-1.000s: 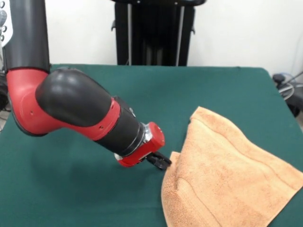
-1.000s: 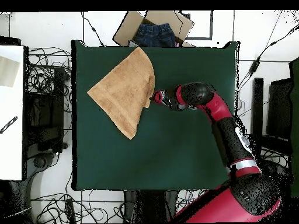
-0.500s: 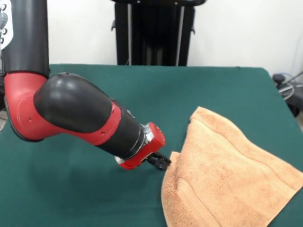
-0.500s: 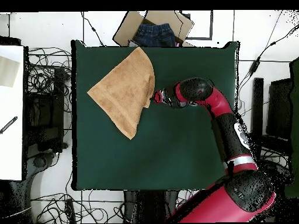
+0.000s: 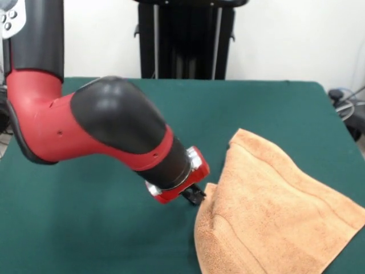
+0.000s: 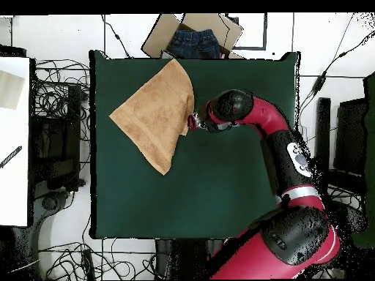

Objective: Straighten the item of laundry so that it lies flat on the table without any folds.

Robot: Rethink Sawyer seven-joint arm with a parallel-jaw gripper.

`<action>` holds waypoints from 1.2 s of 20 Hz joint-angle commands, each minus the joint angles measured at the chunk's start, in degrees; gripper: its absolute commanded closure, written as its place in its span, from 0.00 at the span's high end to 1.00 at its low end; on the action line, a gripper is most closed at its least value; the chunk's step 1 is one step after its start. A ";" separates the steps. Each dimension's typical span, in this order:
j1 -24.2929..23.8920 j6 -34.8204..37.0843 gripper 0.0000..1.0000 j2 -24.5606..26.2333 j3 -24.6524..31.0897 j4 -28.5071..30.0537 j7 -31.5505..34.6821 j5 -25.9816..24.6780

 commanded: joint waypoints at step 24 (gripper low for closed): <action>2.71 -13.65 0.00 -17.77 -17.90 14.99 13.52 -0.15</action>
